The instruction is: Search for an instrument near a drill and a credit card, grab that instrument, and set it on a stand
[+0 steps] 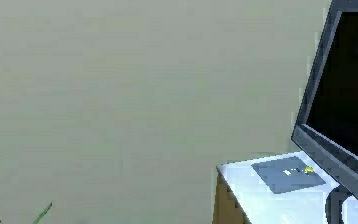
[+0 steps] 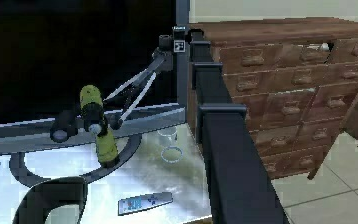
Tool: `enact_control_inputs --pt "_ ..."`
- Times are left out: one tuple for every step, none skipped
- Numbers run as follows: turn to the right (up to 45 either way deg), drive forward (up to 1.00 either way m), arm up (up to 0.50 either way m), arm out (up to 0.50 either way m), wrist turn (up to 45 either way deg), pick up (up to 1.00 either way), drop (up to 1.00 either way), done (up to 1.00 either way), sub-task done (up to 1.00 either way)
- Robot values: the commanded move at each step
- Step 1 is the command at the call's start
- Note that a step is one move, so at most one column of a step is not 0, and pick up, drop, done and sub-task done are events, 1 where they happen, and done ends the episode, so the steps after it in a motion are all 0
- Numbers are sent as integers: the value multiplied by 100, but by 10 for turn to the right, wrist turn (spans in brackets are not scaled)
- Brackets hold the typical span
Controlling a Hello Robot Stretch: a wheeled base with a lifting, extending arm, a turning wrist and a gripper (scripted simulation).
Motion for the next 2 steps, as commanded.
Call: enact_control_inputs --pt "0 0 0 0 390 0 0 0 0" --pt "0 0 0 0 390 0 0 0 0"
